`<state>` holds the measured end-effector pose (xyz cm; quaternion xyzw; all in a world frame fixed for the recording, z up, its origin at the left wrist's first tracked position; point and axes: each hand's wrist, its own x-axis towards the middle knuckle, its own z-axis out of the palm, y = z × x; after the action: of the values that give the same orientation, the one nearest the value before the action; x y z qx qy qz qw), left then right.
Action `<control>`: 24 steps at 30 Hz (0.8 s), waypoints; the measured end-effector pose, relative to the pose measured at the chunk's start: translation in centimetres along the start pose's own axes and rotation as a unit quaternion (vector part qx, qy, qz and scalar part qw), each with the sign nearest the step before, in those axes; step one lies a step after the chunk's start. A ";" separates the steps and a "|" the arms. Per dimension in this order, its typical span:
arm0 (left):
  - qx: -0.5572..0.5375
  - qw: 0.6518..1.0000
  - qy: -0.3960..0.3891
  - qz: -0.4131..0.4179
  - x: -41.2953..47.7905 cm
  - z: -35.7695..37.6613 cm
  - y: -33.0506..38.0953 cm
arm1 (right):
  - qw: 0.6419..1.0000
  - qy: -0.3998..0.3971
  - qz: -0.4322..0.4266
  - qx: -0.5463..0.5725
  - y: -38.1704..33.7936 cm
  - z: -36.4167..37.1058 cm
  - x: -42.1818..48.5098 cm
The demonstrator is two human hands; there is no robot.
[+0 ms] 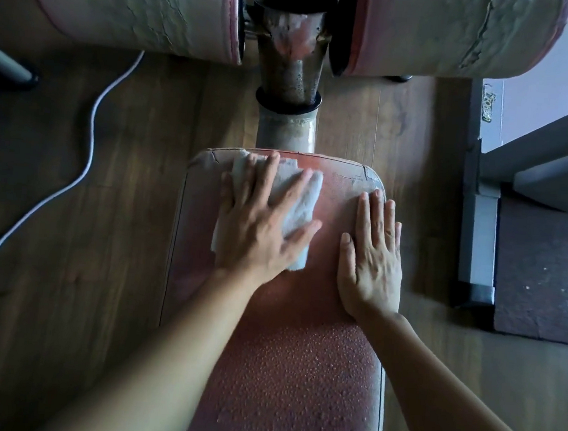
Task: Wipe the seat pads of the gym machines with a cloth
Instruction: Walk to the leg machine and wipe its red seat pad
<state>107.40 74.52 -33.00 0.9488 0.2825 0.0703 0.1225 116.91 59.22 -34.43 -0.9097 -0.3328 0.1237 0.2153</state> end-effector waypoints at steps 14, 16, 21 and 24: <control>-0.016 1.000 0.025 0.008 -3.4 -0.4 -3.4 | 1.000 -0.002 -0.004 -0.019 -0.2 0.0 -0.1; -0.039 0.992 0.063 -0.106 -2.8 -0.3 -5.1 | 1.000 0.001 -0.002 -0.019 -0.2 0.0 0.0; -0.017 0.972 0.047 -0.230 0.2 -0.9 -1.4 | 1.000 0.001 -0.004 -0.029 -0.3 0.0 0.0; 0.005 0.998 0.006 -0.064 -6.2 -1.2 -0.4 | 1.000 -0.007 -0.001 -0.027 -0.2 -0.2 -0.2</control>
<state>101.83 71.64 -32.32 0.9291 0.3434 0.0661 0.1200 116.73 59.20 -34.16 -0.9141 -0.3381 0.1207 0.1885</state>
